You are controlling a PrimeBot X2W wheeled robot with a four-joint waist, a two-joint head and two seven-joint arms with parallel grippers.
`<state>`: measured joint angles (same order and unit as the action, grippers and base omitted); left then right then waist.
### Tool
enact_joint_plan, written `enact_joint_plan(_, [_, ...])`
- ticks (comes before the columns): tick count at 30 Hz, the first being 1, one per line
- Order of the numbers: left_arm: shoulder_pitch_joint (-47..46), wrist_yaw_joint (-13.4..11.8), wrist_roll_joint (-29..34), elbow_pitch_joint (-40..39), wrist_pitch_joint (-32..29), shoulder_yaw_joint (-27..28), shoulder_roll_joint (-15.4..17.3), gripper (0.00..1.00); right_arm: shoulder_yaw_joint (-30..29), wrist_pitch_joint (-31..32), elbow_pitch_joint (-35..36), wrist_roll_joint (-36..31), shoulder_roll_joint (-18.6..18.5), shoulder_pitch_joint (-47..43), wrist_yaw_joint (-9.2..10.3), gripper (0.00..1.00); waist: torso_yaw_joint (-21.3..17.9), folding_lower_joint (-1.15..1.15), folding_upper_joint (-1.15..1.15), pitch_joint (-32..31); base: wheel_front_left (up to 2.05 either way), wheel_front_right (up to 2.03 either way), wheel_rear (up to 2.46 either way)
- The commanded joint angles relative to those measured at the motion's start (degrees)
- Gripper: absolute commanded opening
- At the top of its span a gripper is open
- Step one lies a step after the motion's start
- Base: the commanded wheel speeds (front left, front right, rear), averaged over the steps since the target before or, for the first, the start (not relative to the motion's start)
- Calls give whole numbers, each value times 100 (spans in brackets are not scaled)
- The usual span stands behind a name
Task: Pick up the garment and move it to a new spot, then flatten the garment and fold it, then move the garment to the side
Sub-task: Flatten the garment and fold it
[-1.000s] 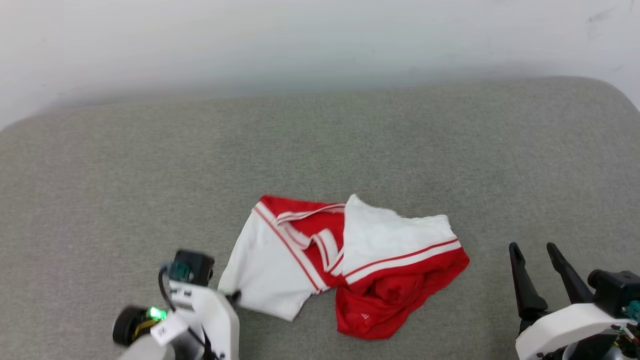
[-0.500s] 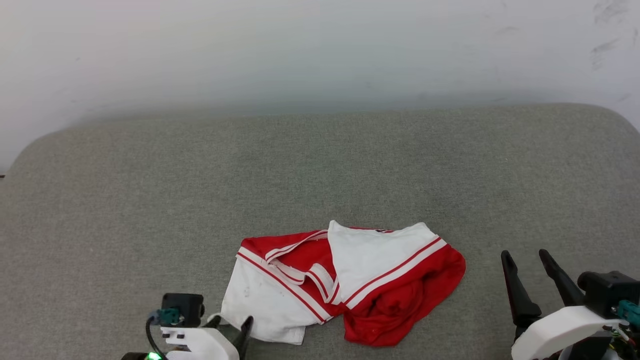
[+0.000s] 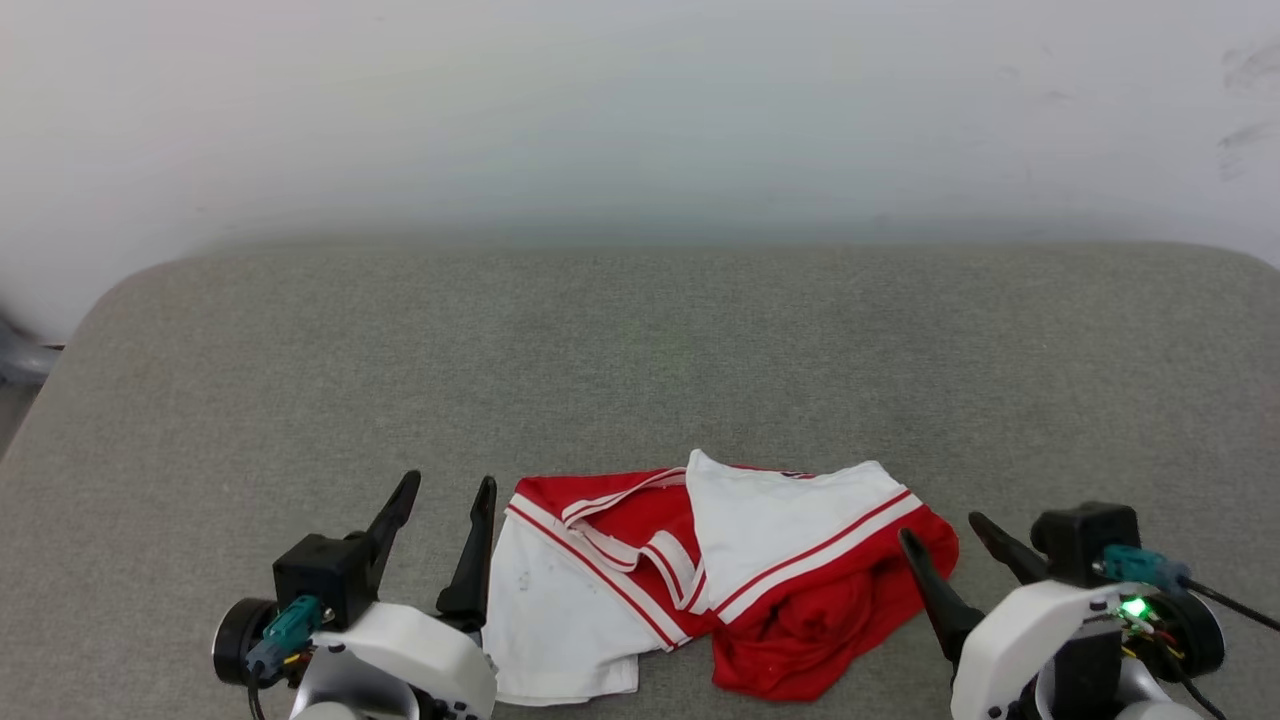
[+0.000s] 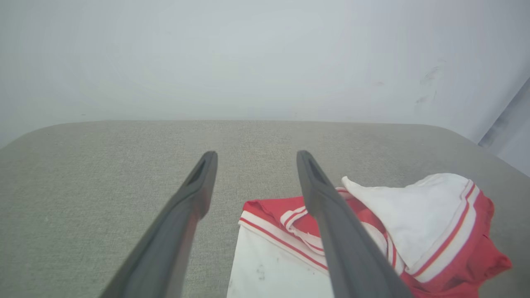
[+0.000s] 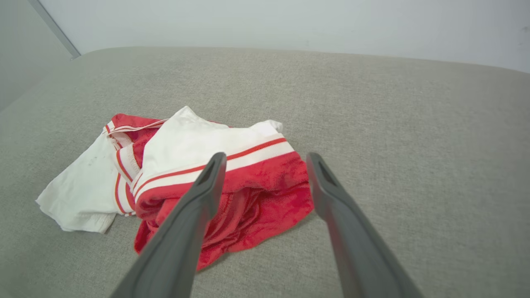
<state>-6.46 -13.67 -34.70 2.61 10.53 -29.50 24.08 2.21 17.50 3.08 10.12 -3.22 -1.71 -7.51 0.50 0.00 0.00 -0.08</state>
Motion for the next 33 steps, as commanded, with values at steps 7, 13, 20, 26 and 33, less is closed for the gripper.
enact_joint_plan(7, [-342, 45, 211, -273, 309, 46, -166, 100, 1061, 1166, -334, 446, -615, 992, 4, 100, 345, 0, 0, 282, 0, 0, 0])
enact_joint_plan(13, [-529, 140, 325, -395, 394, 19, -235, 100, 2652, 2275, -987, 1115, -1325, 2345, 4, 100, 648, 0, 0, 643, 0, 0, 0])
enact_joint_plan(20, [-528, 190, 333, -303, 418, -23, -289, 100, 3157, 2445, -1453, 1529, -1548, 2802, 4, 0, 726, 0, 0, 724, 0, 0, 0])
enact_joint_plan(26, [-481, 160, 322, -235, 433, -12, -282, 100, 3042, 2031, -1428, 1558, -1607, 3064, 4, 0, 655, 0, 0, 674, 0, 0, 0])
enact_joint_plan(33, [-404, 114, 291, -208, 399, 6, -236, 100, 2270, 1636, -1333, 1321, -1590, 3079, 4, 0, 483, 0, 0, 573, 0, 0, 0])
